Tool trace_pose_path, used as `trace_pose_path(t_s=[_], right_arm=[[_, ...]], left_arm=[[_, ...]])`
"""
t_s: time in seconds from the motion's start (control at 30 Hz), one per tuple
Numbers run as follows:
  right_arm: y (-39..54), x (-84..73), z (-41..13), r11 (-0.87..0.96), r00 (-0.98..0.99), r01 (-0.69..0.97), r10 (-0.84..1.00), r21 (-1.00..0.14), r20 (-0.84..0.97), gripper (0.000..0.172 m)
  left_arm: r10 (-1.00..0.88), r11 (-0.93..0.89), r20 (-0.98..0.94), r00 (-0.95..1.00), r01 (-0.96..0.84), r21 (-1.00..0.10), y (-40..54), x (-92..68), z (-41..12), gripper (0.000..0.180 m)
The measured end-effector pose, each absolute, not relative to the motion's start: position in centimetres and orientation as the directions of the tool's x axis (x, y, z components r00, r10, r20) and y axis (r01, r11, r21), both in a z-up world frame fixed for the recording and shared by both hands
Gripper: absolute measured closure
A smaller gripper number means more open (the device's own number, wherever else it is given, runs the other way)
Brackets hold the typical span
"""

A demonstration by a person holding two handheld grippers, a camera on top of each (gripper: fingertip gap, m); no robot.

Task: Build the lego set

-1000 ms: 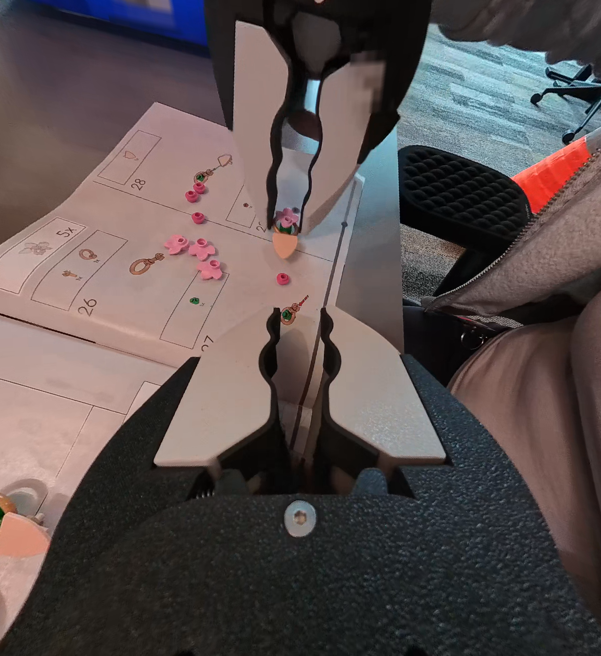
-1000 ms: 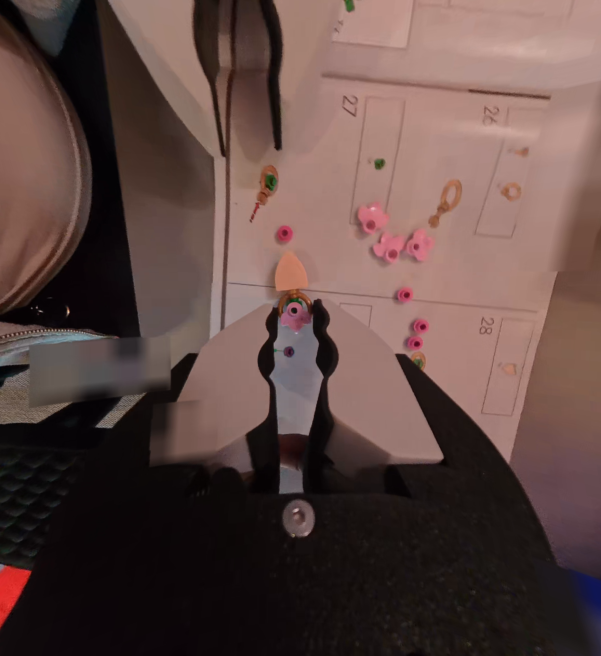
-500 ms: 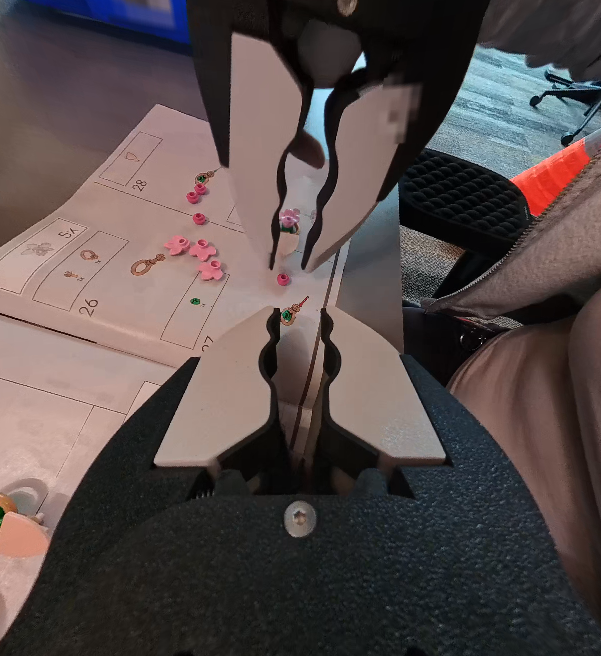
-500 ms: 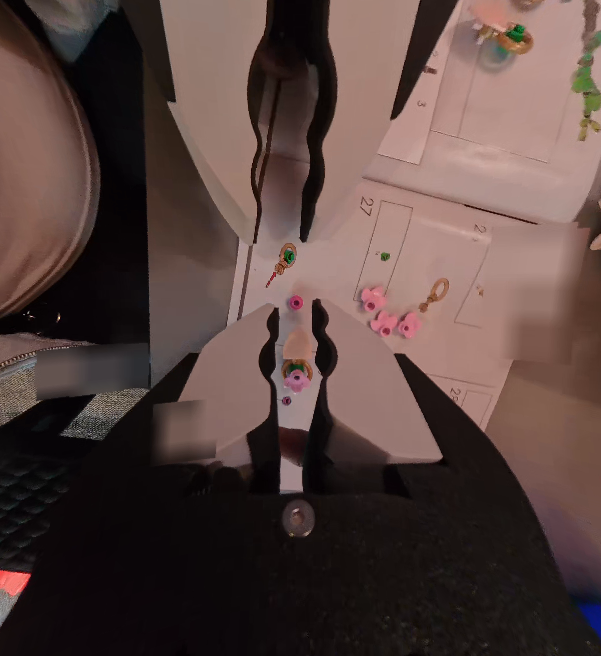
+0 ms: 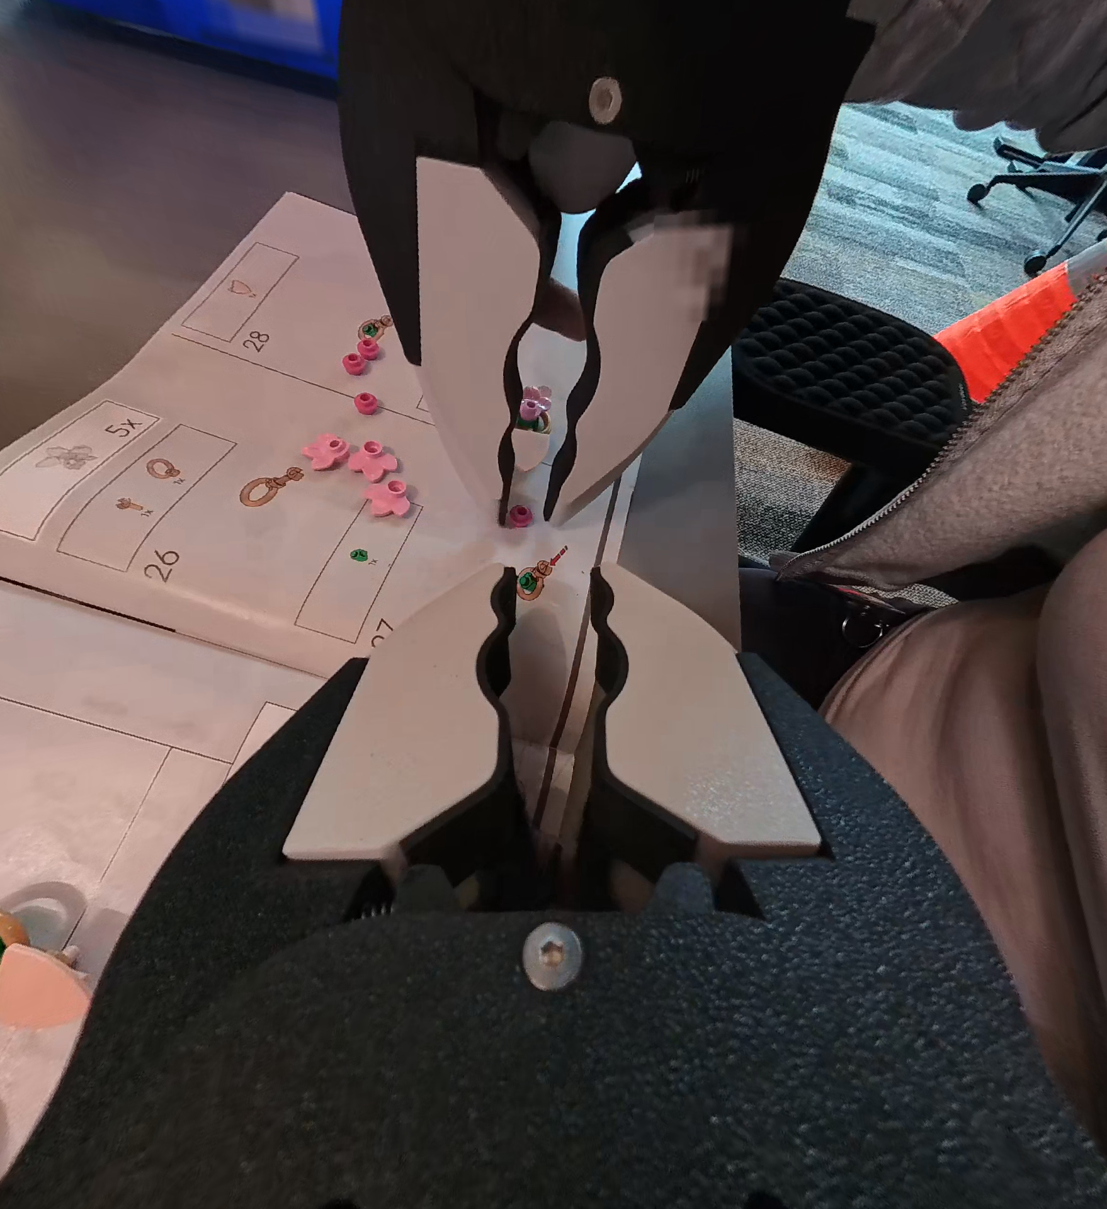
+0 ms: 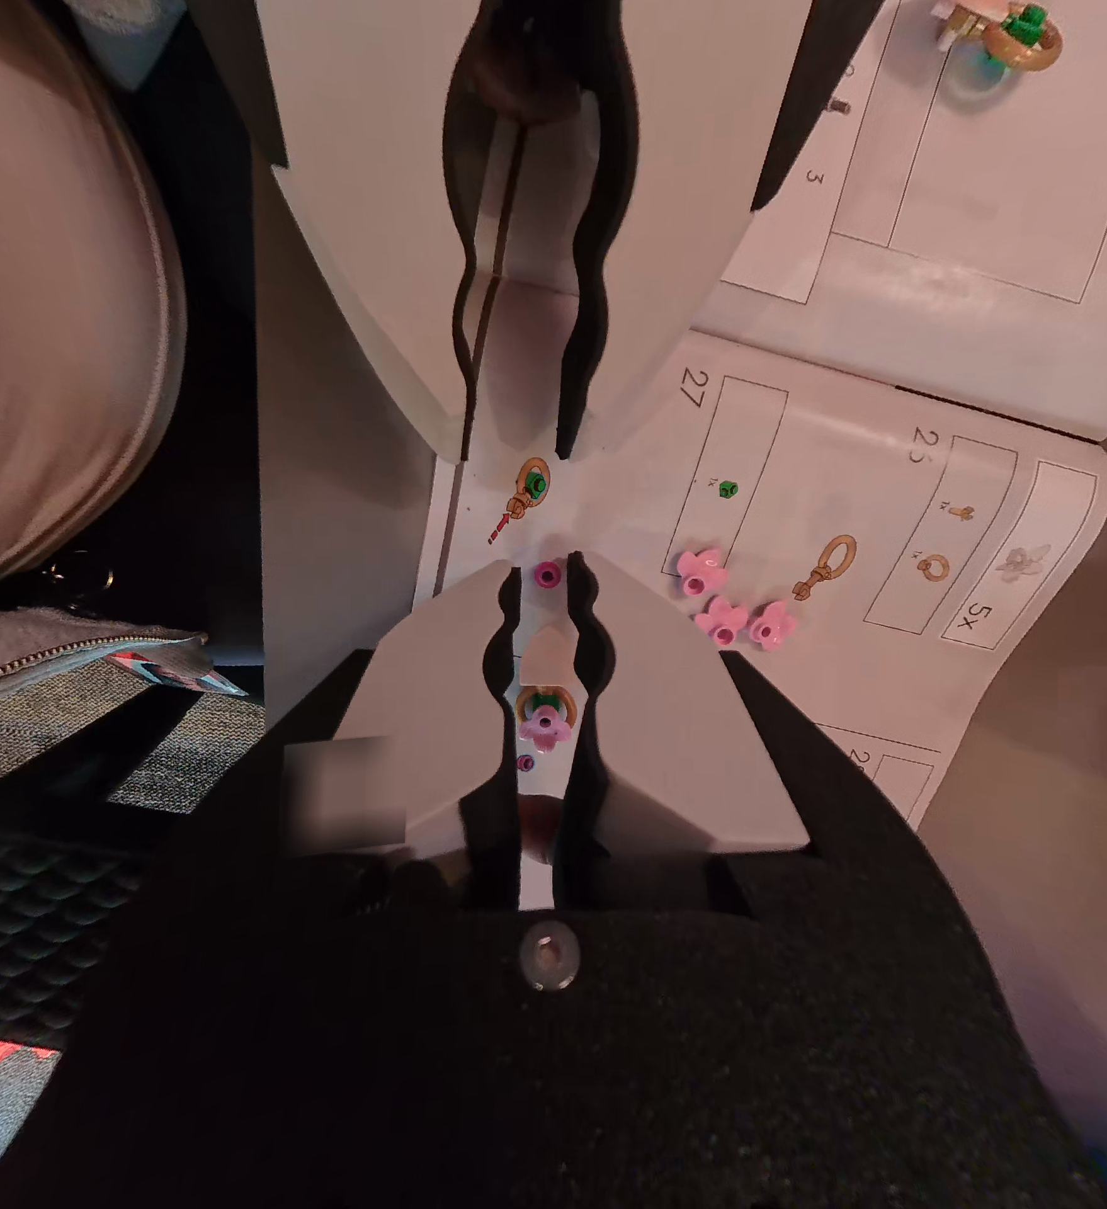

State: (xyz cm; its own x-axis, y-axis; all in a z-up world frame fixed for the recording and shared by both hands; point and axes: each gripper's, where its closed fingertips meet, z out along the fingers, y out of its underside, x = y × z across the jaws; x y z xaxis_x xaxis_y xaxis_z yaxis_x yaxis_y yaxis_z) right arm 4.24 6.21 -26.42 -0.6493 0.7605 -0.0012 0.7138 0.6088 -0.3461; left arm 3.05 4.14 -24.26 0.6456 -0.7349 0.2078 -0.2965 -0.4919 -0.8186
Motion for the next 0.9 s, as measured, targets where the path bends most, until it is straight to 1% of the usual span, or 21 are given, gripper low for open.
trace_pose_path(t_s=[0.33,0.9], right_arm=[[6.20,4.32,-26.62,0.608,-0.651,0.716,0.759,-0.343,-0.015,0.161],[6.36,4.24,-26.66,0.536,-0.604,0.757,0.792,-0.373,-0.088,0.165]], left_arm=[[-0.735,-0.492,0.210,0.645,-0.295,-0.819,4.11,3.05,-24.23,0.159],[-0.737,-0.491,0.211,0.642,-0.294,-0.820,4.02,3.07,-24.17,0.159]])
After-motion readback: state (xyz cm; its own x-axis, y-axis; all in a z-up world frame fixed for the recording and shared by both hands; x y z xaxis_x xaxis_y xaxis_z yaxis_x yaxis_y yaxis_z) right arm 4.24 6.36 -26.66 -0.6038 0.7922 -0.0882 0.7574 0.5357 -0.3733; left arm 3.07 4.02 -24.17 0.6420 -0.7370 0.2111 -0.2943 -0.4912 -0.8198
